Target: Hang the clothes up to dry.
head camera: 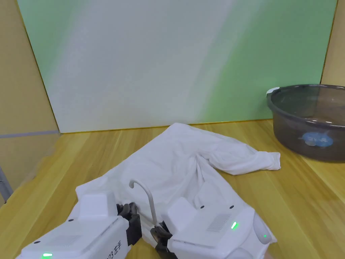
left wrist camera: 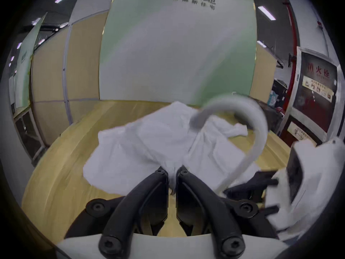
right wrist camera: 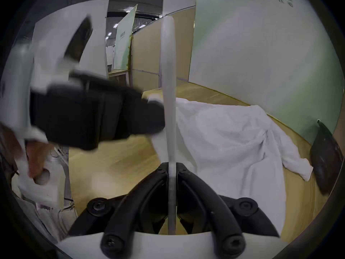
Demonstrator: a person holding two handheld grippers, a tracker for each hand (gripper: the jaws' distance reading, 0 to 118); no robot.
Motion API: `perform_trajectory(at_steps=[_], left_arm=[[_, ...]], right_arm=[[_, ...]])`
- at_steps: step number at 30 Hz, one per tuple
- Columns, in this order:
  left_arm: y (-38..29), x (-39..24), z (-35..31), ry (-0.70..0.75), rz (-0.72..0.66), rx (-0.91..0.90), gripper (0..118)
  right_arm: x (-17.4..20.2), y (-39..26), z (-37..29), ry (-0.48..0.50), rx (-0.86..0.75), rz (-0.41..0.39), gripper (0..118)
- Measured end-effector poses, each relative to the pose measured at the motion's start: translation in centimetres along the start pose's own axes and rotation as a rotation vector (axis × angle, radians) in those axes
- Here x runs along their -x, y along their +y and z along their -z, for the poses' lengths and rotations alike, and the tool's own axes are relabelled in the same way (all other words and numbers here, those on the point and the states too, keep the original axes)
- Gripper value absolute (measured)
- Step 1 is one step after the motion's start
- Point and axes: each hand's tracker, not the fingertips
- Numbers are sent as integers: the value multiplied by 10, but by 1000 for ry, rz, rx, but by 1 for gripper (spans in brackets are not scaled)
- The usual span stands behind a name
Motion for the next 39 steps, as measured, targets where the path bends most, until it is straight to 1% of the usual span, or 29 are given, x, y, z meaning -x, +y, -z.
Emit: perform_trajectory(at_steps=[1,2,4,7,11,15,18,20,22,24,25,26,28,29,30,32,33,35,36,37,39], left_arm=[[4,-3,-2,15,8,-13,4],[8,-5,-4,1,46,-15,4],[12,-8,-9,-39,56,-11,4],[11,-14,-16,-43,72,-26,4],[3,-17,-26,-59,88,-19,4],[-29,-10,-39,-53,90,30,4],[-70,-4,-37,-87,79,168,4],[-87,-2,-36,-87,96,191,4],[-87,0,-39,-92,101,182,4],[-78,4,-41,-101,107,175,9],[-72,7,-42,-113,113,157,9],[-65,9,-44,-128,134,132,25],[-50,16,-49,-152,224,115,67],[-42,21,-53,-173,287,102,86],[-31,27,-57,-209,380,86,92],[-7,42,-60,-236,562,58,92],[6,49,-57,-244,660,43,92],[31,61,-45,-295,865,28,92],[44,65,-34,-317,965,48,92],[56,66,-23,-324,1034,92,92],[77,68,-2,-425,1128,193,92]], right_arm=[[2,2,-2,-9,-1,-4,5],[2,3,-3,-18,-8,-5,5],[1,5,-4,-14,-13,6,5],[3,8,-6,-24,-28,4,5],[-2,12,-7,-16,-44,38,5],[-12,13,-8,-18,-59,83,5],[-17,11,-9,-12,-68,102,5],[-18,8,-8,-1,-64,111,5],[-22,2,-5,19,-61,125,5],[-24,0,-6,26,-71,128,5],[-25,-2,-6,33,-77,128,5],[-29,-2,-8,48,-92,130,5],[-35,-2,-11,62,-106,135,5],[-37,-2,-13,79,-109,127,5],[-40,-3,-15,85,-118,114,5],[-45,-4,-18,93,-128,66,5],[-47,-4,-20,119,-129,42,5],[-53,-6,-23,147,-146,19,5],[-55,-6,-24,148,-161,-6,5],[-56,-6,-25,155,-169,-35,5],[-63,-7,-27,215,-191,-40,5]])
